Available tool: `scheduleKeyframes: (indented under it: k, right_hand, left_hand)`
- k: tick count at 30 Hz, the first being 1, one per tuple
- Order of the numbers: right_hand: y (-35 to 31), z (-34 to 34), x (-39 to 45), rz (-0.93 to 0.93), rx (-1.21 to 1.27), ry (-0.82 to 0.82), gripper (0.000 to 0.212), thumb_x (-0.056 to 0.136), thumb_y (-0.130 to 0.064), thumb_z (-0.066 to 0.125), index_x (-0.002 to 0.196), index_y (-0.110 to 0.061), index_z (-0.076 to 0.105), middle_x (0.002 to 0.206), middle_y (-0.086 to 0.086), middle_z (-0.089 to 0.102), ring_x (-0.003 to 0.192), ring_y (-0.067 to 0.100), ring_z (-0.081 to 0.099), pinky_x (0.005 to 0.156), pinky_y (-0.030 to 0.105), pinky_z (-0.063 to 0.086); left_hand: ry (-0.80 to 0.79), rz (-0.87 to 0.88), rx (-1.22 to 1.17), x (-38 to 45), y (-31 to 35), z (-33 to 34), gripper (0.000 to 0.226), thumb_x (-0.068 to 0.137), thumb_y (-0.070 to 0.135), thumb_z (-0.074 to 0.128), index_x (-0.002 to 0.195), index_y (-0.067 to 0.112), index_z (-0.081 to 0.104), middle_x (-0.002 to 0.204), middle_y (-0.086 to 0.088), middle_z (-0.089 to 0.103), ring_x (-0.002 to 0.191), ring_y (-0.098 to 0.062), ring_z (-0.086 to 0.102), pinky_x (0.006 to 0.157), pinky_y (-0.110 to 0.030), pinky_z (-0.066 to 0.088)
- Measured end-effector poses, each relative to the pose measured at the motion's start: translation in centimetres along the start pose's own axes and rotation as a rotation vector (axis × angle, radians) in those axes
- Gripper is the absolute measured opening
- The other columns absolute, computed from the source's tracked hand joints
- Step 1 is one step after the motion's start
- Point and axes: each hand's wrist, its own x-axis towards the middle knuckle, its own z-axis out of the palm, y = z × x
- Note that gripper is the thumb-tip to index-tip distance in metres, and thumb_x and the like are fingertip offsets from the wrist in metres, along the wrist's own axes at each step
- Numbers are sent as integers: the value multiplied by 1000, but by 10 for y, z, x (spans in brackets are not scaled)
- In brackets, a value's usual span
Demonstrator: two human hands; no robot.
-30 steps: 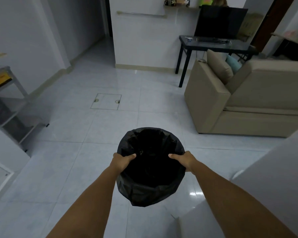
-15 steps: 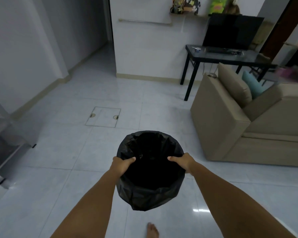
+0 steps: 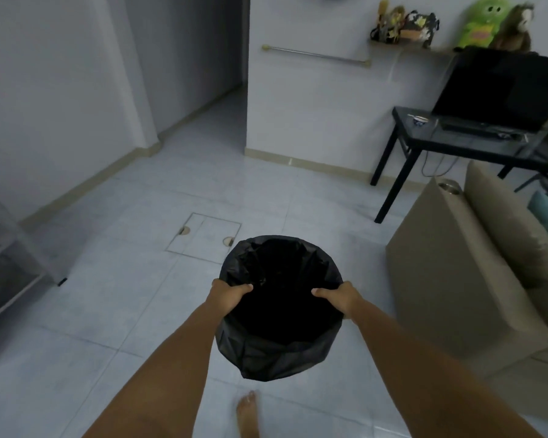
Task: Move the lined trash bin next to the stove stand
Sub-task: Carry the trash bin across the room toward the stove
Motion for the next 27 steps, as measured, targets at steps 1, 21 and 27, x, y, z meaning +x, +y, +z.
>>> scheduleKeyframes:
  k: [1, 21, 27]
  right_hand:
    - [-11, -1, 19, 0, -4, -7, 96, 70, -43, 85, 144, -1, 39, 141, 19, 54, 125, 38, 57, 101, 49, 52]
    - [-264, 9, 386, -49, -129, -204, 95, 72, -42, 84, 144, 0, 38, 140, 18, 53, 123, 38, 58, 95, 49, 55]
    - [-336, 20, 498, -55, -241, -356, 111, 55, -47, 88, 145, -4, 40, 140, 19, 56, 121, 39, 59, 96, 54, 55]
  left_hand:
    - [0, -4, -4, 14, 10, 1, 97, 75, 37, 79, 150, 1, 28, 148, -21, 47, 131, -40, 51, 109, -49, 43]
    - [219, -71, -160, 333, 218, -27, 96, 76, 40, 78, 148, -2, 30, 147, -22, 48, 129, -41, 52, 107, -50, 45]
    - [341, -162, -314, 401, 256, -28, 100, 73, 46, 78, 148, -1, 33, 146, -21, 49, 128, -41, 54, 106, -49, 46]
